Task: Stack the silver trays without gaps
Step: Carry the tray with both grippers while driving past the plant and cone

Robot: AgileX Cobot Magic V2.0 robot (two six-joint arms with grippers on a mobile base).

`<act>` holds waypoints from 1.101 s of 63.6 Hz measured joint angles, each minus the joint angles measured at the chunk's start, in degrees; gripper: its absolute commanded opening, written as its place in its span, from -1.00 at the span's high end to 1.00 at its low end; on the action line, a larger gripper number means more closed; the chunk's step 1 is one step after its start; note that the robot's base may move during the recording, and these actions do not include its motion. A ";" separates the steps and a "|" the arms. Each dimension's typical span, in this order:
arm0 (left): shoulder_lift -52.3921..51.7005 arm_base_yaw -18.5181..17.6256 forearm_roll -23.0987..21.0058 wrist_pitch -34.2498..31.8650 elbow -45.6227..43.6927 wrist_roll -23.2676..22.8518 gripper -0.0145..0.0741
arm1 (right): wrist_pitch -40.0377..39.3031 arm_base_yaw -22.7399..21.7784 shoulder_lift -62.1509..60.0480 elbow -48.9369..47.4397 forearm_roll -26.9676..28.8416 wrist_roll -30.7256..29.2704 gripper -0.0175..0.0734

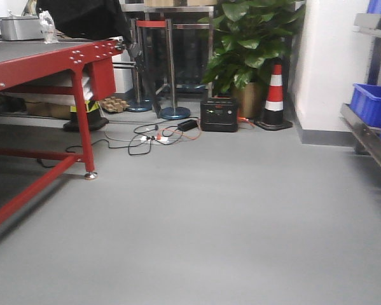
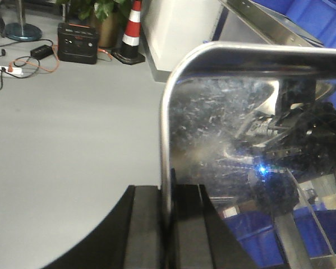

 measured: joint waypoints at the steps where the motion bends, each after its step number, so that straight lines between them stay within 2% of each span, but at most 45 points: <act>1: 0.00 0.00 0.00 0.00 0.00 0.00 0.71 | -0.11 0.00 0.00 0.00 0.00 0.00 0.75; 70: -0.04 0.27 0.00 0.00 0.00 0.00 0.71 | -0.55 0.00 0.00 0.00 0.00 0.00 0.75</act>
